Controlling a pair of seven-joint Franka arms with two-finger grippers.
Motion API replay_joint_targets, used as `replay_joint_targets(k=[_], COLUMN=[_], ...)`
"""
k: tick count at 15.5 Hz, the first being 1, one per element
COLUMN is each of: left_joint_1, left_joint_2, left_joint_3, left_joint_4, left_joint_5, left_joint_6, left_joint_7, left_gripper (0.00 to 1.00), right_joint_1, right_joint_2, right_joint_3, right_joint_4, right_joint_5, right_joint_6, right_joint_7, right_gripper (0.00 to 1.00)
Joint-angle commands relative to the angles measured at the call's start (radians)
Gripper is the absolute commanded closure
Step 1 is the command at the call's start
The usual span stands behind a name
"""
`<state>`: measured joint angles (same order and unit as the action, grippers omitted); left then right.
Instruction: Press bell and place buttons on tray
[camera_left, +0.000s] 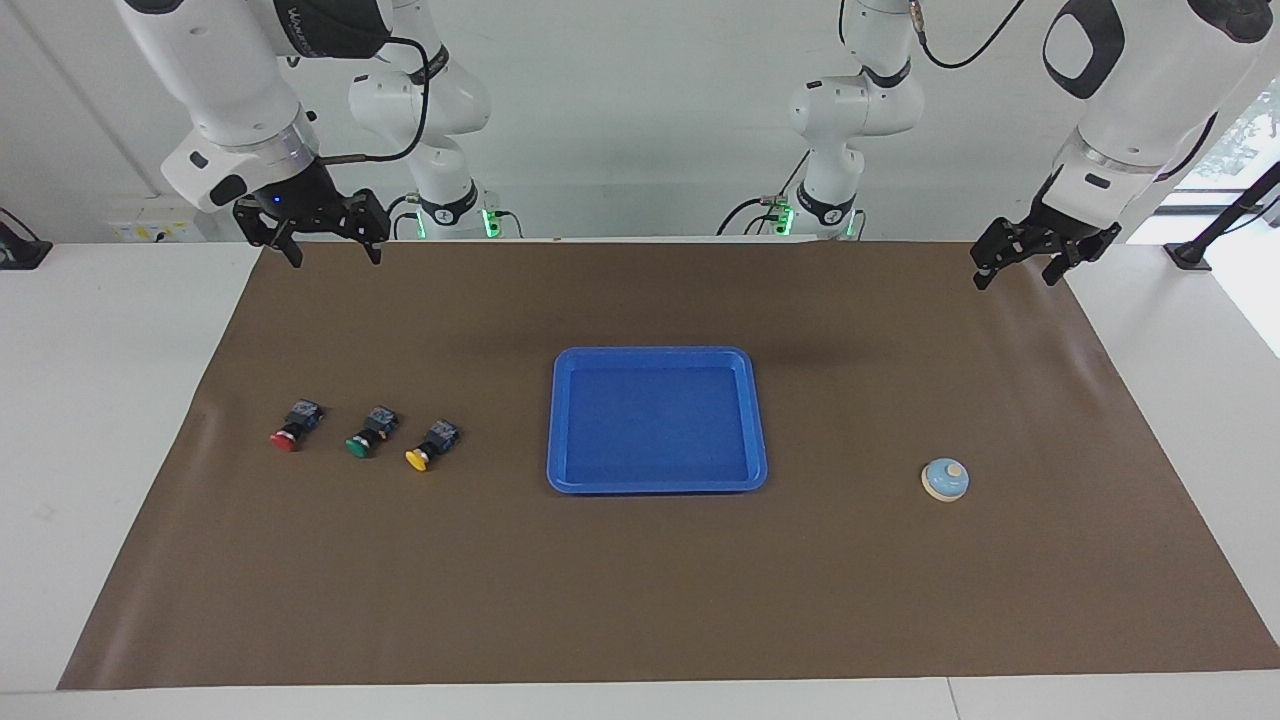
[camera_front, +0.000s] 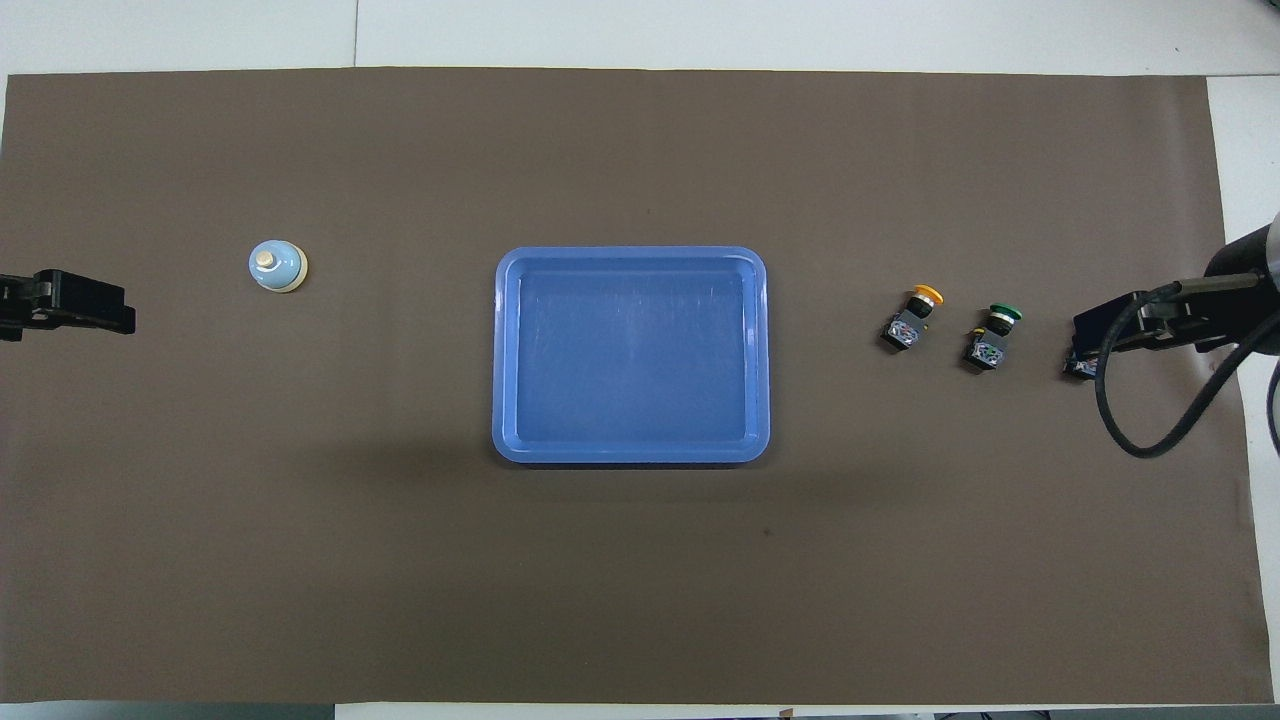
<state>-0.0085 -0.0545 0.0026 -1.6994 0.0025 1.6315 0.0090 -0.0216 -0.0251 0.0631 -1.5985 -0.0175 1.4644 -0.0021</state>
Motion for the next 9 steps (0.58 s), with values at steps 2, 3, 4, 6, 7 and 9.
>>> replay_joint_targets(k=[2, 3, 4, 6, 7, 9], left_joint_1=[0.001, 0.001, 0.002, 0.001, 0.001, 0.001], left_joint_2=[-0.011, -0.011, -0.011, -0.013, -0.014, -0.021], left_joint_3=[0.004, 0.004, 0.004, 0.004, 0.005, 0.004], left_joint_4=[-0.022, -0.022, -0.017, -0.020, -0.022, -0.029], left_joint_5=[-0.015, -0.015, -0.016, -0.016, -0.016, -0.016], left_joint_6=[-0.037, -0.051, -0.065, -0.073, -0.079, -0.084], left_joint_7=[-0.001, 0.000, 0.002, 0.002, 0.002, 0.006], left_gripper=[0.00, 0.00, 0.00, 0.00, 0.00, 0.00], right_joint_1=[-0.015, -0.014, -0.015, -0.015, -0.015, -0.015], right_joint_2=[-0.018, -0.019, -0.018, -0.018, -0.018, -0.018], right_joint_3=[0.003, 0.004, 0.004, 0.003, 0.003, 0.003], right_joint_4=[-0.015, -0.015, -0.015, -0.015, -0.015, -0.015], right_joint_5=[0.017, 0.017, 0.017, 0.017, 0.017, 0.017], right_joint_6=[-0.010, -0.010, -0.010, -0.010, -0.010, -0.010], right_joint_7=[-0.022, -0.022, -0.022, -0.024, -0.025, -0.024], right_gripper=[0.00, 0.00, 0.00, 0.00, 0.00, 0.00])
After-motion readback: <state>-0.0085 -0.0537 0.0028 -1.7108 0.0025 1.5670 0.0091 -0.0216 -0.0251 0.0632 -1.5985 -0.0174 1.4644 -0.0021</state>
